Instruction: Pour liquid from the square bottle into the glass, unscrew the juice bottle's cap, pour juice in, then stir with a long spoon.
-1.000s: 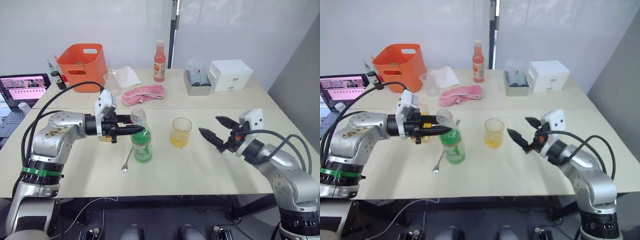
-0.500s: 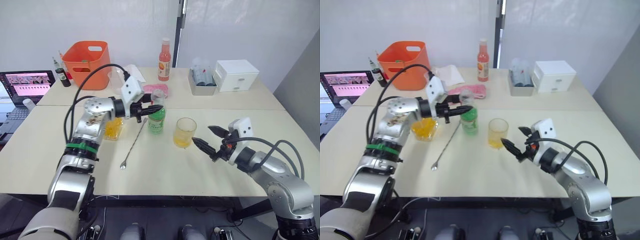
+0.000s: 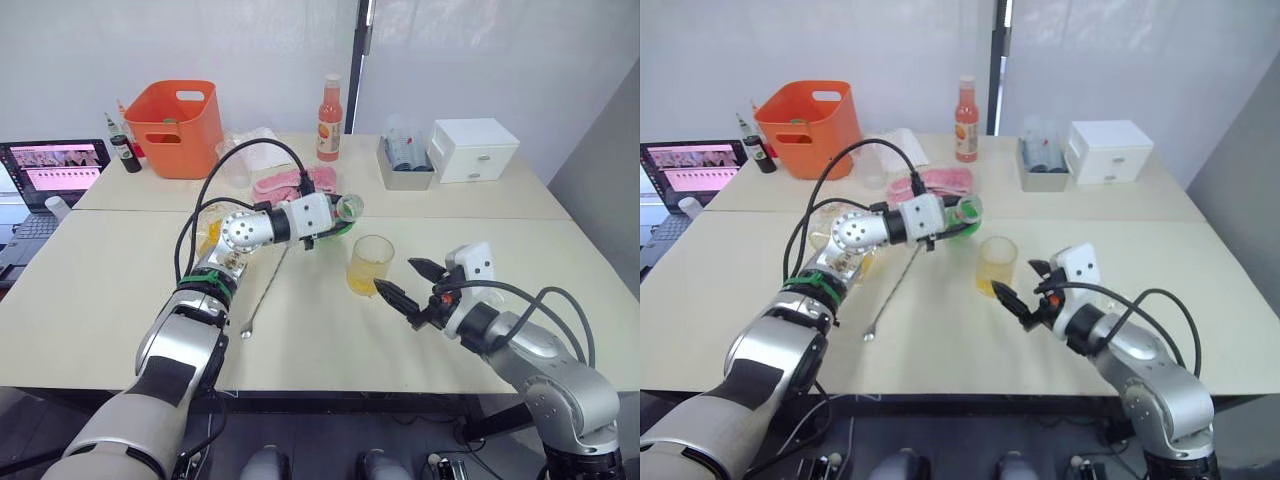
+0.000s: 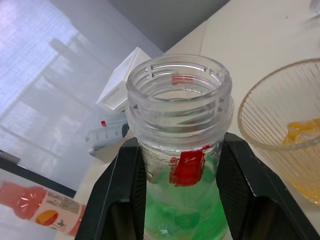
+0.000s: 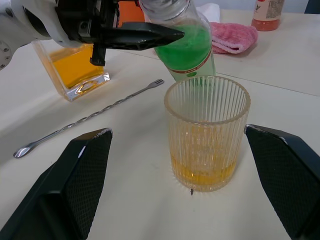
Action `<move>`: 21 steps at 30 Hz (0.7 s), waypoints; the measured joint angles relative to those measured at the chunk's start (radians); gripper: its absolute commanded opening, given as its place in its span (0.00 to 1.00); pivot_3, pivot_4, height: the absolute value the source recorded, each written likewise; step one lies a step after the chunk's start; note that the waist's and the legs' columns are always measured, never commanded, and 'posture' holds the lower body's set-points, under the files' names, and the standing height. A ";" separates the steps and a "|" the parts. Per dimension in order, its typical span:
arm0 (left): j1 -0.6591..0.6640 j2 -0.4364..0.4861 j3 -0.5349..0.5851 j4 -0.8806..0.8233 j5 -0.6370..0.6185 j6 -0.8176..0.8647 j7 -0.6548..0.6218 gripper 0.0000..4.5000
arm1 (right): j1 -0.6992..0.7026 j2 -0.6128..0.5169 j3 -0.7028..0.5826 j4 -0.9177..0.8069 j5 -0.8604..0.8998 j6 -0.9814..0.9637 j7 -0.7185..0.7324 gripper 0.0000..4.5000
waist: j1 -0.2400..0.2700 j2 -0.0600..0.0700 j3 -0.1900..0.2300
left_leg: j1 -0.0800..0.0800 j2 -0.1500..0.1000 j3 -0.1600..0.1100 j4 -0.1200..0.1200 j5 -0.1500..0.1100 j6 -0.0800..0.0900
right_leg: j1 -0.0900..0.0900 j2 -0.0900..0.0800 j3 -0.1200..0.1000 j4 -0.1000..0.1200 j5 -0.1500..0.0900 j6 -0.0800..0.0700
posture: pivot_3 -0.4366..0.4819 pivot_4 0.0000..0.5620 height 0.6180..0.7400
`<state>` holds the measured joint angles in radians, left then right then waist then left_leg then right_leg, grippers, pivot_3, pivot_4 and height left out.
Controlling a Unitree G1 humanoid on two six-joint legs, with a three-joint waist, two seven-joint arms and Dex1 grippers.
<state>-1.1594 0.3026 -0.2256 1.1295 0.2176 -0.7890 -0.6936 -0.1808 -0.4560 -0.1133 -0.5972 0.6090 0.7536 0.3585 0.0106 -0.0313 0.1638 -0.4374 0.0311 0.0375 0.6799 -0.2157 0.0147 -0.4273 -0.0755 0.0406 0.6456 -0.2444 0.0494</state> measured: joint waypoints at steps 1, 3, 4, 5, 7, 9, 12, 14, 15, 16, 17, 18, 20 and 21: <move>-0.001 0.000 -0.011 0.012 0.030 -0.022 0.038 0.33 | 0.004 0.003 0.003 -0.004 0.000 0.000 -0.007 1.00 | 0.000 0.000 0.000 | 0.000 0.000 0.000 0.000 0.000 0.000 | 0.000 0.000 0.000 0.000 0.000 0.000 | 0.48 0.27 0.79; -0.007 0.000 -0.028 0.038 0.070 -0.050 0.095 0.33 | 0.007 0.004 0.005 -0.006 0.000 0.000 -0.016 1.00 | 0.000 0.000 0.000 | 0.000 0.000 0.000 0.000 0.000 0.000 | 0.000 0.000 0.000 0.000 0.000 0.000 | 0.48 0.27 0.79; -0.012 0.000 -0.036 0.050 0.094 -0.063 0.124 0.33 | 0.010 0.004 0.005 -0.009 0.000 0.000 -0.019 1.00 | 0.000 0.000 0.000 | 0.000 0.000 0.000 0.000 0.000 0.000 | 0.000 0.000 0.000 0.000 0.000 0.000 | 0.48 0.27 0.79; -0.017 -0.001 -0.042 0.060 0.106 -0.071 0.144 0.33 | 0.012 0.005 0.006 -0.011 0.000 0.000 -0.021 1.00 | 0.000 0.000 0.000 | 0.000 0.000 0.000 0.000 0.000 0.000 | 0.000 0.000 0.000 0.000 0.000 0.000 | 0.48 0.27 0.79; -0.027 -0.002 -0.057 0.071 0.139 -0.089 0.181 0.33 | 0.021 0.006 0.005 -0.016 0.001 0.000 -0.027 1.00 | 0.000 0.000 0.000 | 0.000 0.000 0.000 0.000 0.000 0.000 | 0.000 0.000 -0.001 0.000 0.000 0.000 | 0.48 0.27 0.79; -0.042 -0.008 -0.070 0.086 0.167 -0.103 0.217 0.33 | 0.032 0.006 0.005 -0.020 0.001 0.000 -0.033 1.00 | 0.002 0.000 0.000 | 0.000 -0.001 0.000 0.000 0.000 0.000 | 0.000 0.000 -0.001 0.000 0.000 0.000 | 0.48 0.27 0.79; -0.056 -0.013 -0.100 0.088 0.217 -0.125 0.274 0.33 | 0.035 0.006 0.004 -0.021 0.001 0.000 -0.038 1.00 | 0.002 0.000 0.000 | 0.000 -0.001 0.000 0.001 0.000 0.000 | 0.000 0.000 -0.001 0.000 0.000 0.000 | 0.48 0.27 0.79; -0.061 -0.017 -0.123 0.088 0.255 -0.135 0.317 0.33 | 0.035 0.006 0.004 -0.021 0.001 0.000 -0.044 1.00 | 0.001 0.000 0.000 | 0.000 -0.001 0.000 0.001 0.000 0.000 | 0.000 0.000 -0.001 0.000 0.000 0.000 | 0.48 0.27 0.79; -0.061 -0.018 -0.132 0.089 0.270 -0.141 0.338 0.33 | 0.035 0.006 0.003 -0.021 0.001 0.000 -0.047 1.00 | 0.001 0.000 0.000 | 0.000 -0.001 0.000 0.001 0.000 0.000 | 0.000 0.000 -0.001 0.000 0.000 0.000 | 0.48 0.27 0.79; -0.061 -0.018 -0.141 0.091 0.285 -0.147 0.357 0.33 | 0.035 0.006 0.003 -0.021 0.001 0.000 -0.050 1.00 | 0.001 0.000 0.000 | 0.000 -0.001 0.000 0.001 0.000 0.000 | 0.000 0.000 -0.001 0.000 0.000 0.000 | 0.48 0.27 0.79; -0.063 -0.018 -0.153 0.095 0.303 -0.152 0.380 0.33 | 0.035 0.007 0.002 -0.022 0.001 0.000 -0.055 1.00 | 0.001 0.000 0.000 | 0.000 -0.001 0.000 0.000 0.000 0.000 | 0.000 0.000 -0.001 0.000 0.000 0.000 | 0.48 0.27 0.79; -0.065 -0.018 -0.160 0.098 0.317 -0.153 0.396 0.33 | 0.035 0.009 0.002 -0.022 0.002 0.000 -0.057 1.00 | 0.001 0.000 0.000 | 0.000 -0.001 0.000 0.000 0.000 0.000 | 0.000 0.000 -0.001 0.000 0.000 0.000 | 0.48 0.27 0.79; -0.074 -0.015 -0.184 0.108 0.357 -0.153 0.447 0.33 | 0.035 0.013 0.002 -0.025 0.003 0.000 -0.065 1.00 | 0.001 0.000 0.000 | 0.000 -0.001 0.000 0.000 0.000 0.000 | 0.000 0.000 -0.001 0.000 0.000 0.000 | 0.48 0.27 0.79; -0.079 -0.014 -0.192 0.109 0.374 -0.153 0.469 0.33 | 0.035 0.014 0.001 -0.027 0.003 0.000 -0.067 1.00 | 0.001 0.000 0.000 | -0.001 -0.001 0.000 0.000 0.000 0.000 | 0.000 0.000 -0.001 0.000 0.000 0.000 | 0.48 0.27 0.79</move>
<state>-1.2382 0.2890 -0.4171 1.2382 0.5919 -0.9422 -0.2251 -0.1455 -0.4423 -0.1121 -0.6242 0.6120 0.7536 0.2911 0.0116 -0.0314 0.1638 -0.4379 0.0304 0.0370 0.6804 -0.2157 0.0147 -0.4275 -0.0759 0.0397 0.6460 -0.2442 0.0499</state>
